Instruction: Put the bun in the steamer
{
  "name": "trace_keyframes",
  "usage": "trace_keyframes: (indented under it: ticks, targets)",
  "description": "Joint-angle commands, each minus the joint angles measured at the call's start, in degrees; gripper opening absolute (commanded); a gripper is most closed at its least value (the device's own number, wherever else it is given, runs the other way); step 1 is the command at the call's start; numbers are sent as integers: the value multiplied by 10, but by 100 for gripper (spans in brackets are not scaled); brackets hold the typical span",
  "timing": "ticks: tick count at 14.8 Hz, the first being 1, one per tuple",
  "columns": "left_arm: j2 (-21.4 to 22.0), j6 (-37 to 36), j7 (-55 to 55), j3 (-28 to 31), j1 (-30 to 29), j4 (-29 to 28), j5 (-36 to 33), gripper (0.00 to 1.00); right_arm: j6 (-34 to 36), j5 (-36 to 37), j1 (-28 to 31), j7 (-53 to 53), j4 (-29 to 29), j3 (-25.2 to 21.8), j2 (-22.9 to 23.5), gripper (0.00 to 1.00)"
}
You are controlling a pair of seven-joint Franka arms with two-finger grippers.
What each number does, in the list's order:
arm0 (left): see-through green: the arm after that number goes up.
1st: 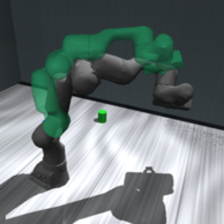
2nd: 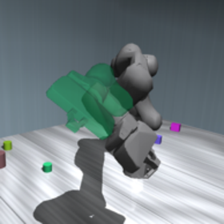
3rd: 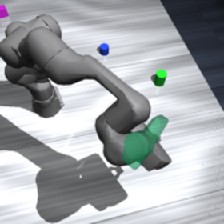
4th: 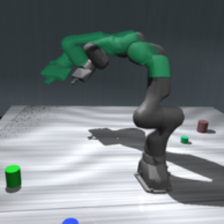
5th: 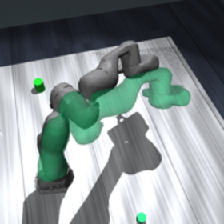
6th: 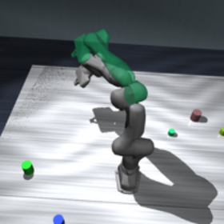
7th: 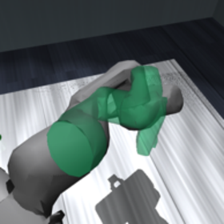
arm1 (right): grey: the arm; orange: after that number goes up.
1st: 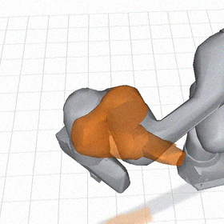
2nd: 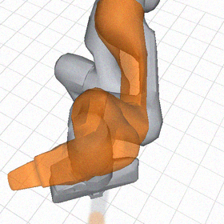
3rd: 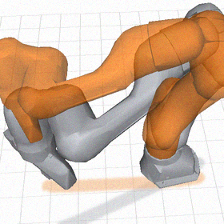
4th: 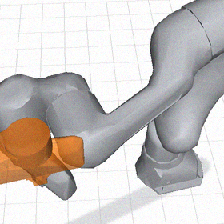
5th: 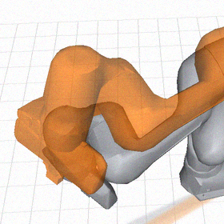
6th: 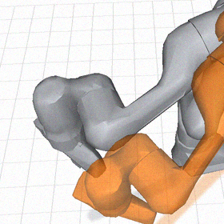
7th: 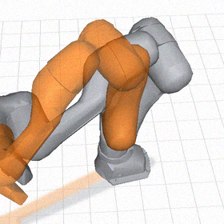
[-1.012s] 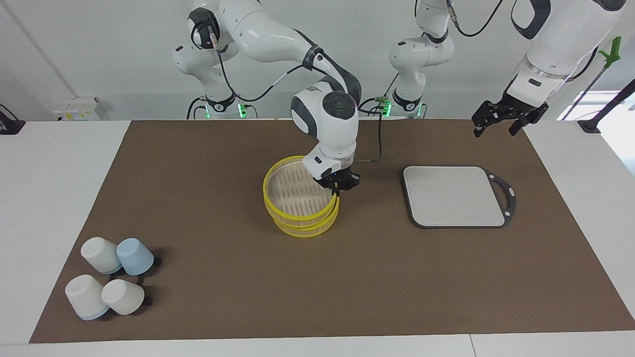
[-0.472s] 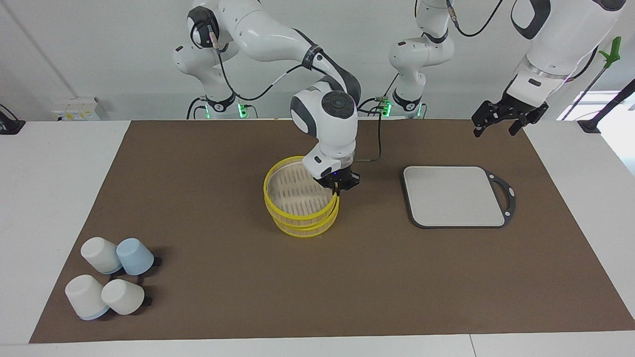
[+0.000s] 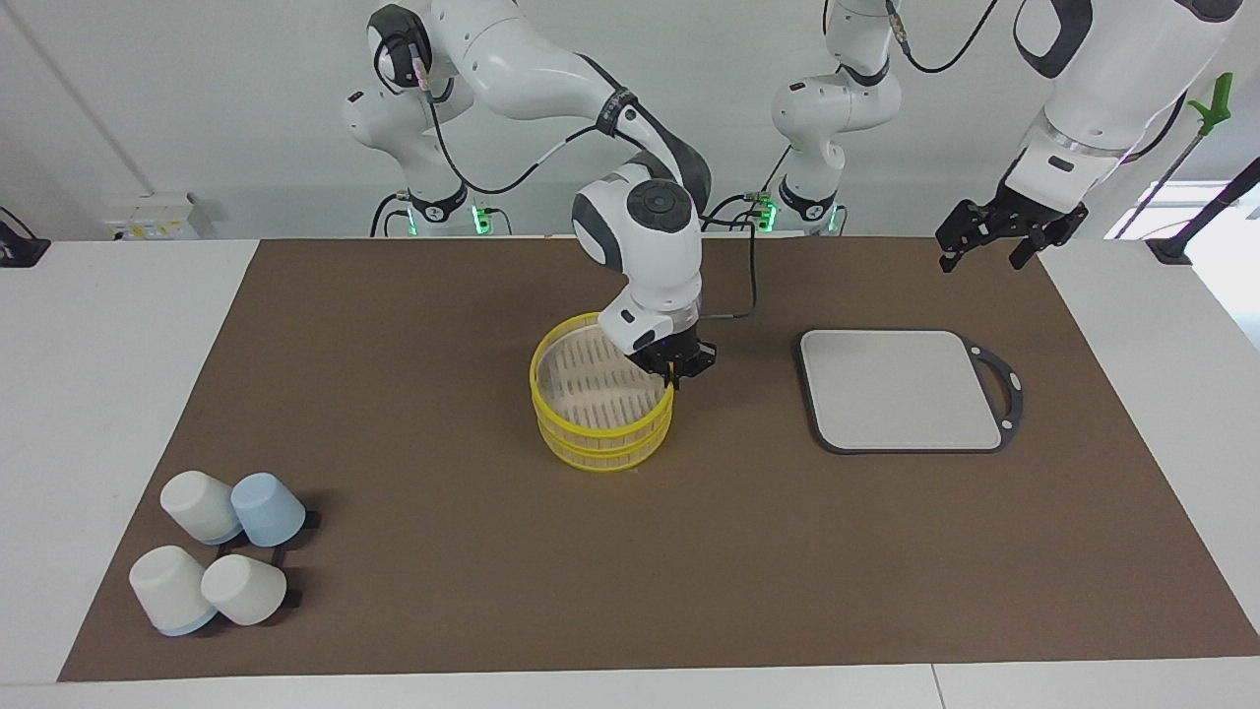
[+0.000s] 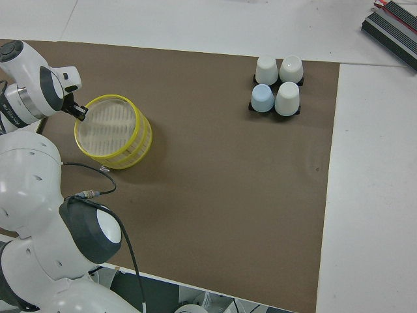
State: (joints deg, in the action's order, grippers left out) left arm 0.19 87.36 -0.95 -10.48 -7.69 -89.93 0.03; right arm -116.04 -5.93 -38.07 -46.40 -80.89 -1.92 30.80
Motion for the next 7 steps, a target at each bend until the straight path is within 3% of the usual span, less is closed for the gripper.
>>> trace_keyframes:
  ticks: [1,2,3,4,5,7]
  targets:
    - [6,4,2,4,6,-7,4,100,-9,-15,1,6,-22,2,-12,0]
    - [6,4,2,4,5,-7,4,100,-6,-15,2,9,-21,2,-12,0]
    - [6,4,2,4,5,-7,5,100,-4,-15,3,10,-20,2,-12,20]
    - [6,4,2,4,5,-7,5,100,-4,-14,2,11,-20,2,-13,70]
    - [6,4,1,4,6,-7,5,100,-1,-13,2,11,-16,1,-12,100]
    - [6,4,1,4,6,-5,5,100,20,-6,8,13,-8,-3,-24,100]
